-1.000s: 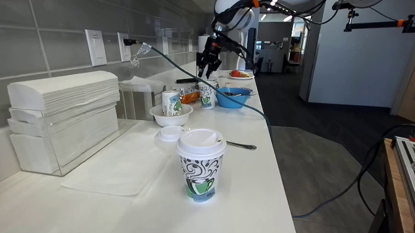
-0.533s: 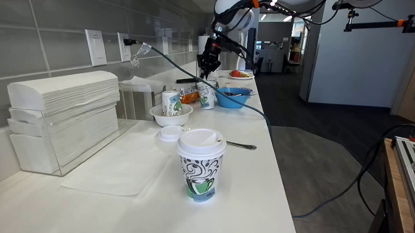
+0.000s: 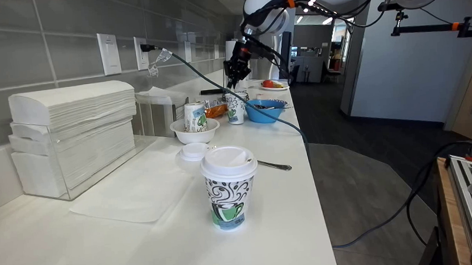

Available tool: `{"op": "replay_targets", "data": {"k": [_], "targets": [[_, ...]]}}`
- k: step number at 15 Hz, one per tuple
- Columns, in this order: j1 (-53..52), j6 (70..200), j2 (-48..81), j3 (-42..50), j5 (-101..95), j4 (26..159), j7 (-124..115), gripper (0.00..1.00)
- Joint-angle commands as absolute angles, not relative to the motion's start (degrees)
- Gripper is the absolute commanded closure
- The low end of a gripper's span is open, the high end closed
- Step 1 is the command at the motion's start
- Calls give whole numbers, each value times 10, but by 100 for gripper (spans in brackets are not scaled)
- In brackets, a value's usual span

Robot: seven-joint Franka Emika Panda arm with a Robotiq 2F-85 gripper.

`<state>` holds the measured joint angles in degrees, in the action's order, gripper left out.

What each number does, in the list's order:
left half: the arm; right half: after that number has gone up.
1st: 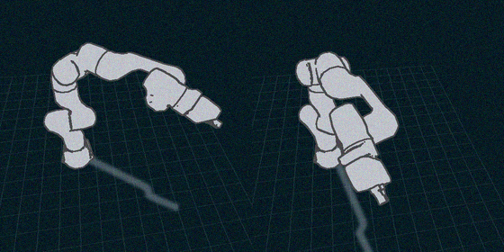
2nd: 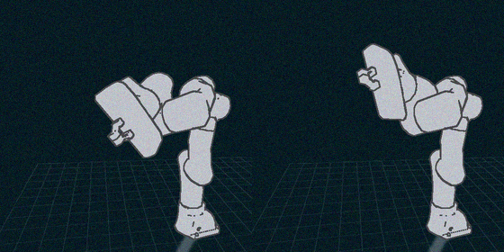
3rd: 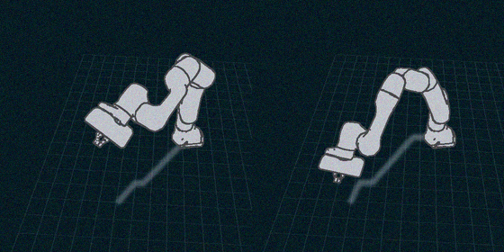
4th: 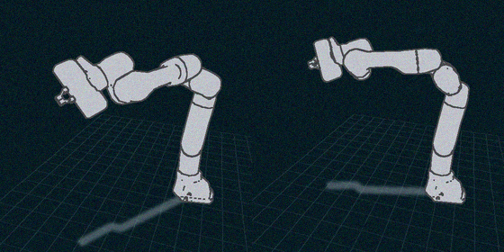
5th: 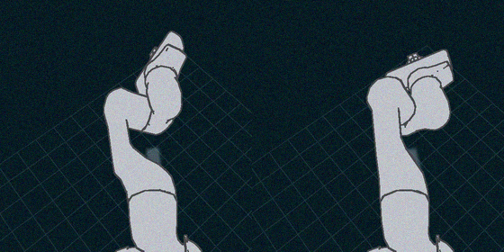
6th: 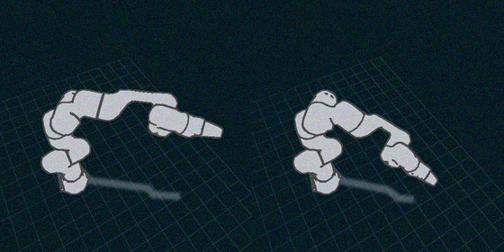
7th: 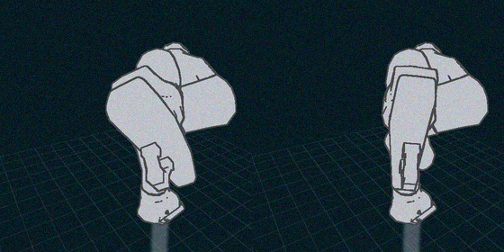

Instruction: Move the spoon and fork to the first right cup

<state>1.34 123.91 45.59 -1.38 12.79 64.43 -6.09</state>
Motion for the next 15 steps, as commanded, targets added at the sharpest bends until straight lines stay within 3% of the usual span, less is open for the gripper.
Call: {"op": "replay_targets", "data": {"k": [1, 15], "targets": [[12, 1231, 445, -18, 116, 646, -54, 96], [23, 1264, 374, -15, 117, 677, -55, 96]]}}
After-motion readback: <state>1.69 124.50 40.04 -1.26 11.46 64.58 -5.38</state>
